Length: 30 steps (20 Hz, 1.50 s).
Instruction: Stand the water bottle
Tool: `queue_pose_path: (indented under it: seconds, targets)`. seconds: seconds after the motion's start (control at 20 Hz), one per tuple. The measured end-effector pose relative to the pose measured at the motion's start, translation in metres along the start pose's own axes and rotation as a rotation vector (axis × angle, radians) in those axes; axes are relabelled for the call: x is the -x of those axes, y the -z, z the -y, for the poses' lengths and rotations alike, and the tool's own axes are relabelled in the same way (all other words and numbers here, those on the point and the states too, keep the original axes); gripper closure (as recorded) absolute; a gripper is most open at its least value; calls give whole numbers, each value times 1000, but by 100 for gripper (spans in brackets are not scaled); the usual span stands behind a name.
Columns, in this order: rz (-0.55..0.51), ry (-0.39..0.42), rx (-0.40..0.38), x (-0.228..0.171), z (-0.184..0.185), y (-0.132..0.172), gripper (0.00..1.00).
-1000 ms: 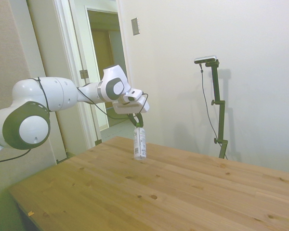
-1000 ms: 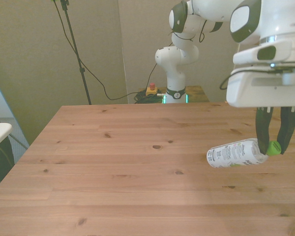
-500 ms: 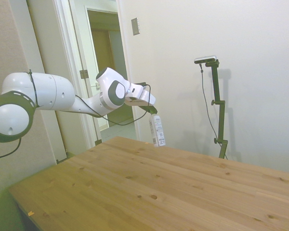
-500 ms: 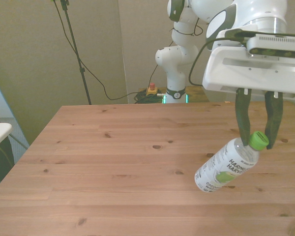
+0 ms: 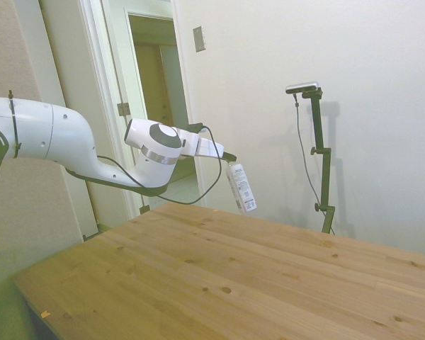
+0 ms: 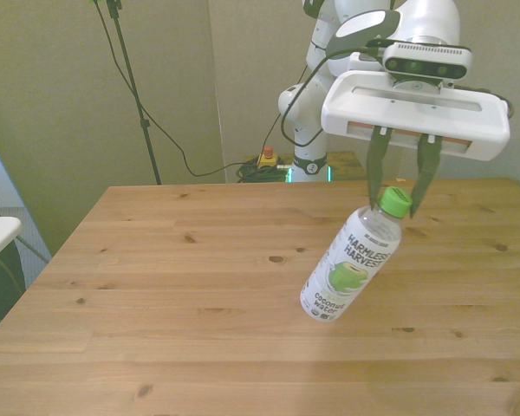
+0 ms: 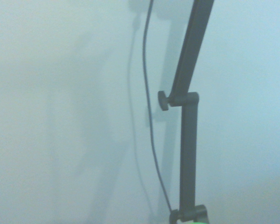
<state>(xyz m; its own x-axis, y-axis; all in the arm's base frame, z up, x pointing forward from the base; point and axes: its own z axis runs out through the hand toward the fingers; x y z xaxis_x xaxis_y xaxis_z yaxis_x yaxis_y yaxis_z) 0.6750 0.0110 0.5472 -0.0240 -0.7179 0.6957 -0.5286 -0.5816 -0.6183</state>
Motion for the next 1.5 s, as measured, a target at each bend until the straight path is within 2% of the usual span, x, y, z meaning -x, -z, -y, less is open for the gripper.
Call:
queue_pose_path:
  seconds: [0.25, 0.45, 0.65, 0.85, 1.1, 1.3, 1.5]
  targets:
    - [-65, -105, -17, -22, -26, -4, 100]
    - [-53, -151, -16, -16, -53, -17, 100]
    - [-39, -181, -35, -3, -59, -27, 100]
    - [-2, -166, -104, 16, -47, -36, 100]
    - [32, -128, -231, 56, -19, -53, 100]
    - [101, -85, -281, 97, -47, -62, 100]
    - [91, -79, -278, 105, -67, -58, 100]
